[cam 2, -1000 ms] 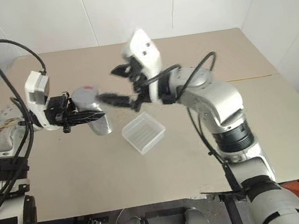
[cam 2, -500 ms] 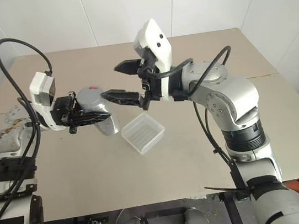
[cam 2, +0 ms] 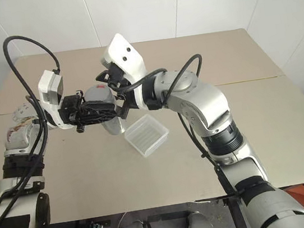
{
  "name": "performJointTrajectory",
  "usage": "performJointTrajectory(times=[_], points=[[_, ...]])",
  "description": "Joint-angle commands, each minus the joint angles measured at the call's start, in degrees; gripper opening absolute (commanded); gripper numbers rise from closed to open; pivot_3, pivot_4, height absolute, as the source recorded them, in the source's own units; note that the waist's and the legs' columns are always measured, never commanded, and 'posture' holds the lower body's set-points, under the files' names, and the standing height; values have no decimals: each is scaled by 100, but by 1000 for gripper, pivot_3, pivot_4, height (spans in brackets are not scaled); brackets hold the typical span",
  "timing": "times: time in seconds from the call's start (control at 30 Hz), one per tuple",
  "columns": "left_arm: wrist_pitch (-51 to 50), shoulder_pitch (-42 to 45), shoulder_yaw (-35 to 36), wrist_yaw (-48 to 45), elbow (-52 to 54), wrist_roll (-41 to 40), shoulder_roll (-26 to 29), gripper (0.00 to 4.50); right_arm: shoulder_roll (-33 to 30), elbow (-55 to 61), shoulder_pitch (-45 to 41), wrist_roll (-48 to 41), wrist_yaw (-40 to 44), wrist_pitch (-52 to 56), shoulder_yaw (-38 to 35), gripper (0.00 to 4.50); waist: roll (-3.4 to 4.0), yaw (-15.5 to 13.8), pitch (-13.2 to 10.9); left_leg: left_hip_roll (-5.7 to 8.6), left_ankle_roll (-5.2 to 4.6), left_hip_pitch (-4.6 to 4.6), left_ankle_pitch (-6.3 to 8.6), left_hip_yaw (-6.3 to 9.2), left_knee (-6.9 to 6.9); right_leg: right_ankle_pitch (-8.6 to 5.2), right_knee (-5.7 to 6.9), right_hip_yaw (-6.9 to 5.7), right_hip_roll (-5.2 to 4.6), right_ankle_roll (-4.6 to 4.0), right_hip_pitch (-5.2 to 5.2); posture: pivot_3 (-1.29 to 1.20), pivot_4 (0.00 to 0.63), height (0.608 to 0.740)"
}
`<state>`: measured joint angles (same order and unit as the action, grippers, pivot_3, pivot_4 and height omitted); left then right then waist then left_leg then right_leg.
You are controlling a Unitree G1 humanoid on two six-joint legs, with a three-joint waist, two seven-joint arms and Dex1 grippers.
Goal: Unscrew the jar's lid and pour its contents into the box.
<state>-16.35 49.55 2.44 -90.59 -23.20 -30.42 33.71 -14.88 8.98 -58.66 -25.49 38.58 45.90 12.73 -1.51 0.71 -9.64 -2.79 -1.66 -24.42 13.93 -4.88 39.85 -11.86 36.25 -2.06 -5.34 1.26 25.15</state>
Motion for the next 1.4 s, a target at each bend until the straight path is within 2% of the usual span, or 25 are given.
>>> performJointTrajectory(times=[0.03, 0.33, 0.7, 0.8, 1.07, 1.4], points=[[30, 36, 134, -45, 227, -72, 125, 2041, -146, 145, -120, -45, 67, -158, -341, 4474, 0, 2, 0, 0, 0, 0, 0, 0, 0, 0, 0, 0, 0, 0, 0, 0, 150, 740], [-1, -9, 160, -79, 261, -104, 254, 2041, -579, 377, 102, -291, 320, -113, -618, 4474, 0, 2, 0, 0, 0, 1, 0, 0, 0, 0, -2, 0, 0, 0, 0, 0, 150, 740], [33, 73, 100, -118, 155, -50, 231, 2041, -987, 810, 391, -521, 907, -128, -548, 4474, 0, 6, 0, -1, 0, 2, 0, 0, 0, 0, -4, 1, 1, 0, 1, 0, 150, 740], [51, 84, 83, -111, 142, -34, 195, 2041, -935, 943, 375, -658, 955, -58, -537, 4474, 0, 6, 0, -1, 0, 2, 0, 0, 0, 0, -4, 1, 1, 0, 1, 0, 150, 740], [91, 93, 49, -87, 168, -2, 111, 2041, -369, 434, -75, -320, 296, 160, -299, 4474, 0, 5, 0, -1, 2, 6, -1, -1, 1, 0, -3, 2, 1, 0, 0, 0, 150, 740], [57, 46, 82, -46, 294, -38, 128, 2041, -158, 111, -298, -217, 223, 267, -133, 4474, 0, 2, 0, -1, 1, 1, -1, 0, 0, 0, 1, 1, 1, 0, 0, 0, 150, 740]])
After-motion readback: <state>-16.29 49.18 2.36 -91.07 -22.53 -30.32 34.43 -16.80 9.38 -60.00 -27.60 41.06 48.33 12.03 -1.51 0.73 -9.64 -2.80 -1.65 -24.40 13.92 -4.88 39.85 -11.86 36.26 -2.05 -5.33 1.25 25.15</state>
